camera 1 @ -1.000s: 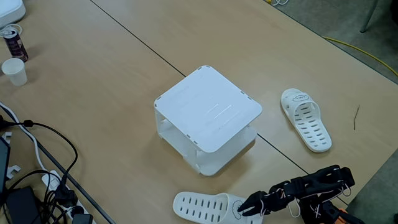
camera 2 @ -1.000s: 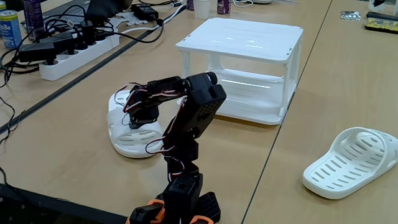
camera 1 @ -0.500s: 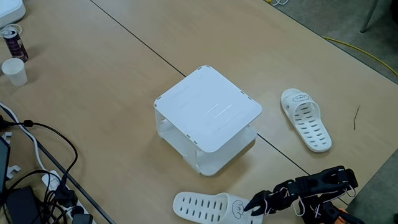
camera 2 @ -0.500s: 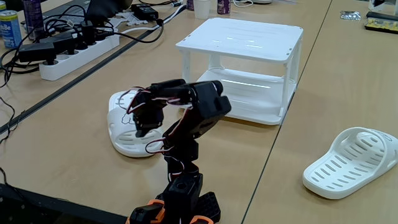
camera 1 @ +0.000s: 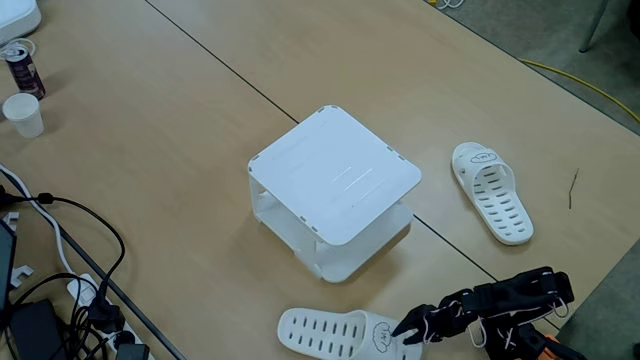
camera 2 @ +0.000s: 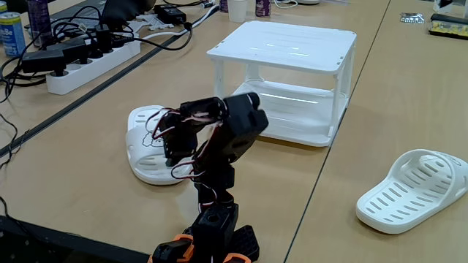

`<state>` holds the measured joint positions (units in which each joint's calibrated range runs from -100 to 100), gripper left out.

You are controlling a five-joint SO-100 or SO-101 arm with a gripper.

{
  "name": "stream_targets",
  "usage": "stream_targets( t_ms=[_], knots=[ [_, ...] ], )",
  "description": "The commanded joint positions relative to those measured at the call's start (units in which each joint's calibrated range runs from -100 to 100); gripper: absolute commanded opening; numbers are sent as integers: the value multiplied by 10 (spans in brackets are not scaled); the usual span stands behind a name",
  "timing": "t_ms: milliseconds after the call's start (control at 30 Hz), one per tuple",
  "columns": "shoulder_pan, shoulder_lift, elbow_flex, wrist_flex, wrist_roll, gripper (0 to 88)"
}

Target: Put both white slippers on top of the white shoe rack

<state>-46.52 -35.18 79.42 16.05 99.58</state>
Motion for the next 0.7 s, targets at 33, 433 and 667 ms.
stream_targets(
  t_ms=[33,433,667],
  knots=[
    [1,86,-68,-118,4,188],
    [1,218,-130,-331,4,216],
    [5,218,-120,-331,4,56]
  ],
)
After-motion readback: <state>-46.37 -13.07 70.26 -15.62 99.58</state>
